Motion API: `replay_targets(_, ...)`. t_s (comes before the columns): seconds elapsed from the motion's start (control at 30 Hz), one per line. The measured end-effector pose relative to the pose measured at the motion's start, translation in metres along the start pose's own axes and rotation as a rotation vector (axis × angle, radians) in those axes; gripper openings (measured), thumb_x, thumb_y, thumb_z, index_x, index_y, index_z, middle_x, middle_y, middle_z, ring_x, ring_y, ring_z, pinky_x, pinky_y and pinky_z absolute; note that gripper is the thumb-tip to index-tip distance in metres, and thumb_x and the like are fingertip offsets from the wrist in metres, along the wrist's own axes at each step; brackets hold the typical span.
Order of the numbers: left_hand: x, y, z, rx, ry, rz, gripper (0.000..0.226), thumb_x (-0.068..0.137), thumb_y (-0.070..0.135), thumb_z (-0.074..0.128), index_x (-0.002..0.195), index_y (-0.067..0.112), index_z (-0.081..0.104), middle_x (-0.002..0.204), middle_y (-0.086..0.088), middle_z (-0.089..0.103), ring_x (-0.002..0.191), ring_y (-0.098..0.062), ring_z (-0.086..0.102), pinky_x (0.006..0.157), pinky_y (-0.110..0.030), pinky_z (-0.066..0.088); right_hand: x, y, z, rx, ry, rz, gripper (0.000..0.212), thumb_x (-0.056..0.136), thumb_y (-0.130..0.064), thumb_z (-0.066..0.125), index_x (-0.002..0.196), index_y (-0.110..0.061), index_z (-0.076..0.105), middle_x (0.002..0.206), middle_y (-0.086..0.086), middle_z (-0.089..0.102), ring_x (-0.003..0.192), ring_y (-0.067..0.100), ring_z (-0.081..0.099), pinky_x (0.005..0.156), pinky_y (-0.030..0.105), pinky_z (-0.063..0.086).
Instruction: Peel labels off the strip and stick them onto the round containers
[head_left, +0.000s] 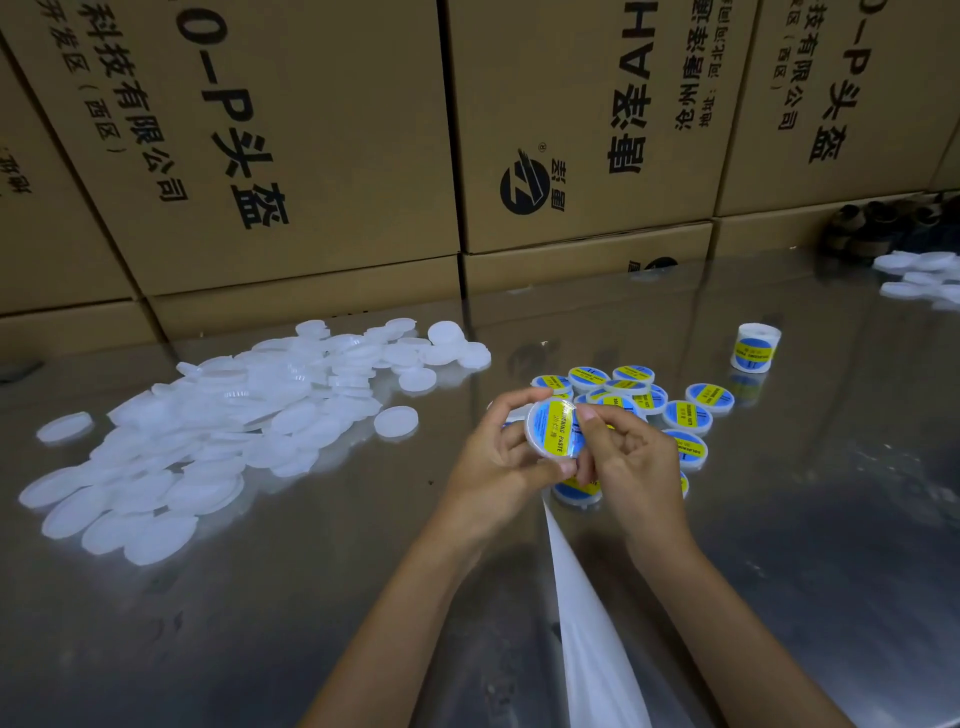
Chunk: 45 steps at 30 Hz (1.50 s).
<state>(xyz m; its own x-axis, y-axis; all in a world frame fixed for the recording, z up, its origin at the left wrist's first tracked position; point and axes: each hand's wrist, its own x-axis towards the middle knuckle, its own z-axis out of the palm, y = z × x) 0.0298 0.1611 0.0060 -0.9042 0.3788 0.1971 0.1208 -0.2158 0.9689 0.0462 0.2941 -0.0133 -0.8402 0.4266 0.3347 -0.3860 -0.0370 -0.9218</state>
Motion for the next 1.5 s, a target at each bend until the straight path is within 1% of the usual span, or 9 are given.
replay_targets(0.2, 0.000, 0.003, -0.005, -0.044, 0.135, 0.018, 0.036, 0.084, -0.007, 0.073, 0.112, 0.013, 0.064, 0.094, -0.015, 0.077, 0.080, -0.026, 0.076, 0.067, -0.029, 0.060, -0.001, -0.002, 0.004, 0.006, -0.115, -0.014, 0.020, 0.099, -0.013, 0.056, 0.087, -0.018, 0.071, 0.043, 0.003, 0.050, 0.041, 0.009, 0.045, 0.049, 0.017, 0.044)
replay_targets(0.33, 0.000, 0.003, -0.006, -0.058, 0.187, 0.005, 0.024, 0.089, 0.003, 0.072, 0.110, 0.015, 0.068, 0.094, -0.014, 0.077, 0.080, -0.026, 0.076, 0.068, -0.032, 0.062, -0.001, -0.002, 0.005, 0.012, -0.181, 0.040, 0.006, 0.085, -0.025, 0.075, 0.090, -0.026, 0.071, 0.048, 0.005, 0.051, 0.045, 0.011, 0.045, 0.049, 0.017, 0.043)
replay_targets(0.43, -0.001, 0.004, -0.007, -0.078, 0.226, -0.005, 0.017, 0.093, 0.008, 0.068, 0.109, 0.013, 0.070, 0.093, -0.014, 0.078, 0.081, -0.023, 0.076, 0.063, -0.029, 0.060, -0.001, 0.003, 0.007, -0.065, -0.200, 0.032, 0.030, 0.073, -0.023, 0.085, 0.096, -0.027, 0.066, 0.051, 0.005, 0.044, 0.046, 0.009, 0.037, 0.047, 0.015, 0.036)
replay_targets(0.57, -0.001, 0.005, -0.007, -0.043, 0.259, -0.022, 0.015, 0.095, 0.017, 0.066, 0.108, 0.011, 0.073, 0.089, -0.013, 0.077, 0.078, -0.020, 0.074, 0.058, -0.028, 0.059, -0.003, 0.005, 0.008, -0.151, -0.210, -0.025, 0.036, 0.070, -0.021, 0.088, 0.093, -0.031, 0.062, 0.051, 0.004, 0.043, 0.050, 0.016, 0.037, 0.051, 0.025, 0.036)
replay_targets(0.83, 0.001, 0.005, -0.006, -0.100, 0.179, -0.103, 0.027, 0.096, -0.002, 0.056, 0.114, 0.009, 0.072, 0.127, -0.022, 0.064, 0.101, -0.037, 0.072, 0.078, -0.043, 0.063, -0.004, 0.004, 0.005, -0.290, -0.083, -0.149, 0.019, 0.085, -0.025, 0.077, 0.081, -0.022, 0.058, 0.043, 0.003, 0.039, 0.043, 0.010, 0.031, 0.046, 0.021, 0.030)
replay_targets(1.0, -0.002, 0.003, -0.003, -0.015, 0.037, -0.090, 0.049, 0.088, -0.020, 0.054, 0.124, 0.011, 0.064, 0.113, -0.021, 0.072, 0.098, -0.029, 0.072, 0.085, -0.039, 0.061, -0.005, 0.002, 0.002, -0.221, -0.004, -0.114, 0.023, 0.094, -0.023, 0.066, 0.075, -0.014, 0.058, 0.041, -0.001, 0.047, 0.039, 0.010, 0.037, 0.043, 0.022, 0.033)
replay_targets(1.2, -0.001, 0.002, -0.005, -0.044, 0.124, -0.056, 0.031, 0.091, -0.006, 0.065, 0.119, 0.010, 0.069, 0.103, -0.012, 0.077, 0.087, -0.028, 0.075, 0.072, -0.032, 0.063, -0.006, 0.000, 0.005, -0.188, -0.049, -0.093, 0.028, 0.100, -0.027, 0.056, 0.073, -0.017, 0.059, 0.041, 0.001, 0.047, 0.038, 0.012, 0.042, 0.041, 0.022, 0.037)
replay_targets(1.33, -0.001, 0.004, -0.005, -0.096, 0.170, -0.051, 0.025, 0.095, 0.001, 0.063, 0.116, 0.011, 0.070, 0.105, -0.014, 0.076, 0.088, -0.024, 0.075, 0.068, -0.027, 0.061, -0.006, 0.002, 0.007, -0.293, -0.127, -0.129, 0.022, 0.083, -0.052, 0.066, 0.085, -0.031, 0.061, 0.046, 0.007, 0.048, 0.045, 0.013, 0.040, 0.048, 0.035, 0.037)
replay_targets(1.5, -0.003, 0.005, -0.007, -0.102, 0.239, -0.095, 0.021, 0.095, 0.008, 0.065, 0.114, 0.013, 0.073, 0.108, -0.015, 0.075, 0.090, -0.024, 0.075, 0.066, -0.029, 0.060, -0.004, 0.009, 0.005, -0.340, -0.190, -0.140, 0.042, 0.065, -0.062, 0.079, 0.093, -0.038, 0.059, 0.048, -0.009, 0.045, 0.047, 0.005, 0.037, 0.055, 0.024, 0.035)
